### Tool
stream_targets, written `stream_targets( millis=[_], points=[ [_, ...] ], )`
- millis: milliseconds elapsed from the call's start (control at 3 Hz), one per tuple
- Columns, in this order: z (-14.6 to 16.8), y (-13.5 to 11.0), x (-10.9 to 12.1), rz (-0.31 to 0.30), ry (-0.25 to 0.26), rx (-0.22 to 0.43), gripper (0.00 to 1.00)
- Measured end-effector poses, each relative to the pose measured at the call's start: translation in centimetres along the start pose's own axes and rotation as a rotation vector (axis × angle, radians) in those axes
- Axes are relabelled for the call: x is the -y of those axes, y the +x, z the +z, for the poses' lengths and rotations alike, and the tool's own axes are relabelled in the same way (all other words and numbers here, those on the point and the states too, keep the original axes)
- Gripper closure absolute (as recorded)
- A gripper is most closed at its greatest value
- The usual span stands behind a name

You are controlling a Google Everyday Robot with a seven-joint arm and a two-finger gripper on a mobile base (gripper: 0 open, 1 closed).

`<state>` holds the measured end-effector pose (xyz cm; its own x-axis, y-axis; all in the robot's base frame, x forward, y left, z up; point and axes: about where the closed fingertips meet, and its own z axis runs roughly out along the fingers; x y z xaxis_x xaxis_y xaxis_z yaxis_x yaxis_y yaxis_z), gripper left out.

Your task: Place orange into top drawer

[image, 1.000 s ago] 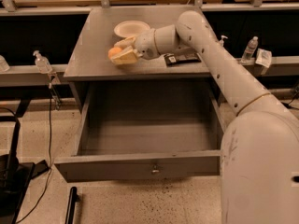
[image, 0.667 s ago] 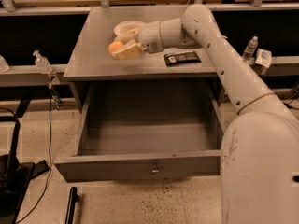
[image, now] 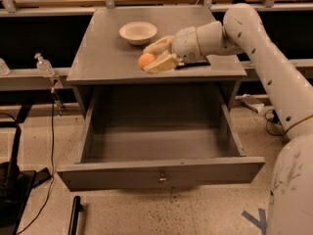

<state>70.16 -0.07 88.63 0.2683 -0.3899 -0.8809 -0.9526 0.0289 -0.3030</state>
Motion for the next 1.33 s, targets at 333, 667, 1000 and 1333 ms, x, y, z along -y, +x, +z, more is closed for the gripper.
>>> stream_targets(
  millis=[333, 667, 1000, 1333],
  points=[
    [0.0, 0.0, 0.0, 0.0, 0.0, 0.0, 1.0],
    [0.3, 0.0, -0.7, -0.003, -0.007, 0.001, 1.0],
    [-0.6, -1.6, -3.5, -0.068, 0.048, 0.018, 1.0],
    [-0.8, -0.9, -6.3, -0.059, 0.133, 0.063, 1.0]
  ],
)
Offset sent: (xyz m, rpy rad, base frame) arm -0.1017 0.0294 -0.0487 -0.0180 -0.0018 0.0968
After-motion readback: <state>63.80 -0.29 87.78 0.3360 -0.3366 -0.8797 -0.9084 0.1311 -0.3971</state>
